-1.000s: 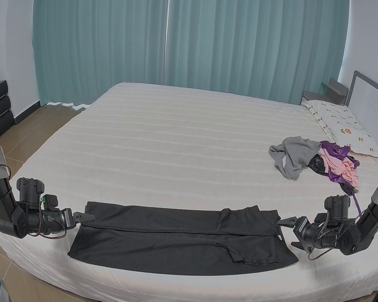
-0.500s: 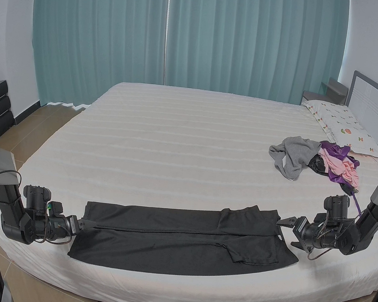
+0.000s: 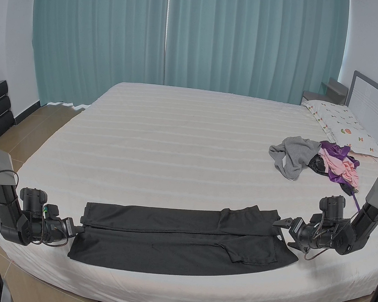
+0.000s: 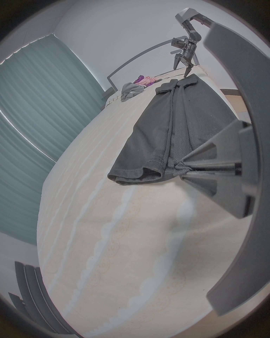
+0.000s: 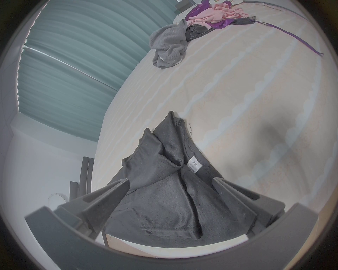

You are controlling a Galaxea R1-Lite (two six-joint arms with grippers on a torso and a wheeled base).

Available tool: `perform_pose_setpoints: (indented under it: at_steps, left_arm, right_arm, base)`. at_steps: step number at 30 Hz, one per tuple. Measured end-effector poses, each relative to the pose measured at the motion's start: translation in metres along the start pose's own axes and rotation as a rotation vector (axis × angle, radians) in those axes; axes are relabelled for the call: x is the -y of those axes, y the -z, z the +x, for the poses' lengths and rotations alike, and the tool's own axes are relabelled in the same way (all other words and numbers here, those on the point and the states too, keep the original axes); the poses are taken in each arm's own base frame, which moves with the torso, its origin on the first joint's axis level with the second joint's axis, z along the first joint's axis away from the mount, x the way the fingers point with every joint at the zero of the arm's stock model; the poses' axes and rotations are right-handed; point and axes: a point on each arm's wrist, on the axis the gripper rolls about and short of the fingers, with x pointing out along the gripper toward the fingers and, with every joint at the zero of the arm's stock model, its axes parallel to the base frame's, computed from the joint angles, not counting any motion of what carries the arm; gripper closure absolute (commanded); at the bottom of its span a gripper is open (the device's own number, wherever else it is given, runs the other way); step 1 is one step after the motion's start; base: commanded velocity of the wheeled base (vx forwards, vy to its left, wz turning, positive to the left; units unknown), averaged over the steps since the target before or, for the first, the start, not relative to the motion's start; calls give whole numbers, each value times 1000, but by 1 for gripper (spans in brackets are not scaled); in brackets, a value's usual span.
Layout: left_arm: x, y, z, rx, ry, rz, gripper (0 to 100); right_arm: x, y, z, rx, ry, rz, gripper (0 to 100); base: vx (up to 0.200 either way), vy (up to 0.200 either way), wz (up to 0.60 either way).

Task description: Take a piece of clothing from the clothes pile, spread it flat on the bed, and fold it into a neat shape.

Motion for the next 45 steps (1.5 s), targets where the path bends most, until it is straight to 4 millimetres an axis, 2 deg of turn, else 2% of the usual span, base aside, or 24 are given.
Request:
perform_pose_setpoints:
  at_steps: [15, 22, 32, 33, 45]
  left_arm:
    - [0, 2, -1, -4, -2, -3, 100]
    - [0, 2, 0, -6, -2, -4, 100]
    - [-1, 2, -1, -5, -2, -6, 100]
    - [-1, 2, -1, -5, -2, -6, 100]
    - [-1, 1, 0, -4, -2, -5, 100]
  right_arm:
    - [2, 8, 15, -41, 9, -85, 0]
    - [1, 4, 24, 18, -44, -123, 0]
    - [10, 10, 32, 10, -38, -139, 0]
    - [11, 10, 32, 8, -37, -146, 100]
    - [20, 16, 30, -12, -10, -184, 100]
  base:
    - [0, 0, 0]
    - [0, 0, 0]
    - [0, 0, 0]
    - [0, 0, 0]
    - [0, 0, 0]
